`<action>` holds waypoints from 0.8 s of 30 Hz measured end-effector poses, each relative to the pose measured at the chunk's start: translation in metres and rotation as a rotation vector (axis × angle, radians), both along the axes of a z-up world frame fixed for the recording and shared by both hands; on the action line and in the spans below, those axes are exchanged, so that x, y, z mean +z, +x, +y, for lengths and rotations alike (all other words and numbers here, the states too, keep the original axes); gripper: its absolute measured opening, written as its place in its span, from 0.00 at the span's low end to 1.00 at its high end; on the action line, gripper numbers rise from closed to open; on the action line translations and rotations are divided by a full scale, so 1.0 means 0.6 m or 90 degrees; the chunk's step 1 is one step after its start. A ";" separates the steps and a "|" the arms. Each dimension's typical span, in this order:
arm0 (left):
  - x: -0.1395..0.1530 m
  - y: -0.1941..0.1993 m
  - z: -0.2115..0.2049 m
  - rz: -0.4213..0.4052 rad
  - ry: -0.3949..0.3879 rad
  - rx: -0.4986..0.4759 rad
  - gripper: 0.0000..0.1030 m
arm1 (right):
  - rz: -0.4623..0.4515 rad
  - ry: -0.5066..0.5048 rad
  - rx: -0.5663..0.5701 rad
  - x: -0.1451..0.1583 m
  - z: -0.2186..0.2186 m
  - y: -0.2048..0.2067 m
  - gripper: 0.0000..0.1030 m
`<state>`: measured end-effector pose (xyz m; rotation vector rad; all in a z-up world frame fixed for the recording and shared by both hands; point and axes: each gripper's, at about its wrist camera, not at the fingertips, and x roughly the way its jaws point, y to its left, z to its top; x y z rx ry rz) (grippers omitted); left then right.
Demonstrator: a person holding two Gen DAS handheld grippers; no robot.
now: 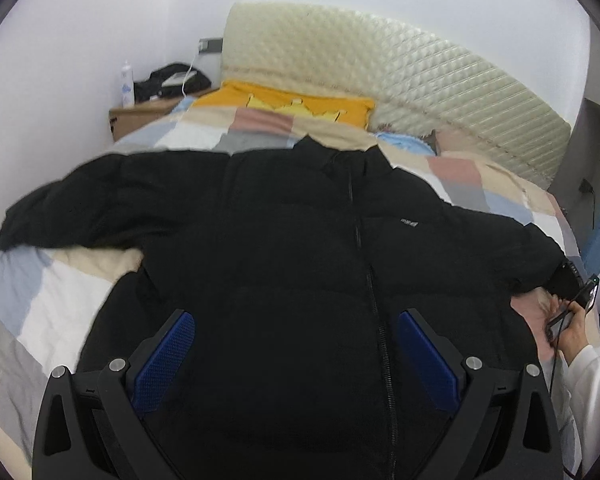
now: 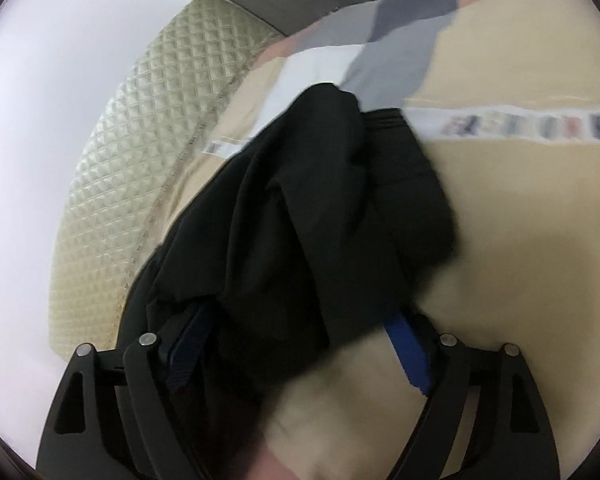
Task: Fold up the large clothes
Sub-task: 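Reach the right tool to the jacket sleeve cuff and close on it, then lift the gripped sleeve with the right tool and carry it across the jacket body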
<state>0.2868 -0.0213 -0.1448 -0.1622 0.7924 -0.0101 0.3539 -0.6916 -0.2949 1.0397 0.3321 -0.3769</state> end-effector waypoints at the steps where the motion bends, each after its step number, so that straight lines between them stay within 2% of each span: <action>1: -0.008 0.005 0.000 0.009 -0.002 0.001 0.99 | -0.003 -0.007 -0.003 0.000 -0.001 0.004 0.81; 3: -0.018 0.009 -0.003 0.017 -0.001 -0.002 0.99 | -0.030 -0.021 -0.010 0.006 -0.004 0.011 0.75; 4: -0.022 0.010 -0.004 0.021 0.003 -0.003 0.99 | -0.039 -0.024 -0.005 0.009 0.000 0.010 0.60; 5: -0.024 0.012 -0.008 0.022 0.005 -0.004 0.99 | -0.034 -0.036 -0.003 0.015 0.002 0.011 0.49; 6: -0.026 0.011 -0.009 0.022 0.005 -0.007 0.99 | -0.021 -0.052 -0.005 0.020 0.001 0.005 0.28; 7: -0.025 0.010 -0.010 0.022 0.004 -0.007 0.99 | -0.013 -0.065 -0.008 0.028 0.004 0.005 0.20; 11: -0.009 -0.004 -0.015 0.006 0.001 -0.016 0.99 | -0.014 -0.122 -0.006 0.076 0.003 -0.030 0.13; 15: 0.011 -0.019 -0.018 -0.015 -0.004 -0.022 0.99 | -0.025 -0.174 0.016 0.148 -0.003 -0.075 0.12; 18: 0.023 -0.036 -0.015 -0.028 -0.004 -0.025 0.99 | -0.030 -0.189 0.023 0.174 -0.010 -0.112 0.12; 21: 0.032 -0.052 -0.012 -0.037 -0.009 -0.026 0.99 | 0.003 -0.189 0.027 0.165 -0.013 -0.143 0.12; 24: 0.036 -0.062 -0.011 -0.041 -0.008 -0.027 0.99 | 0.069 -0.152 0.018 0.124 -0.024 -0.153 0.15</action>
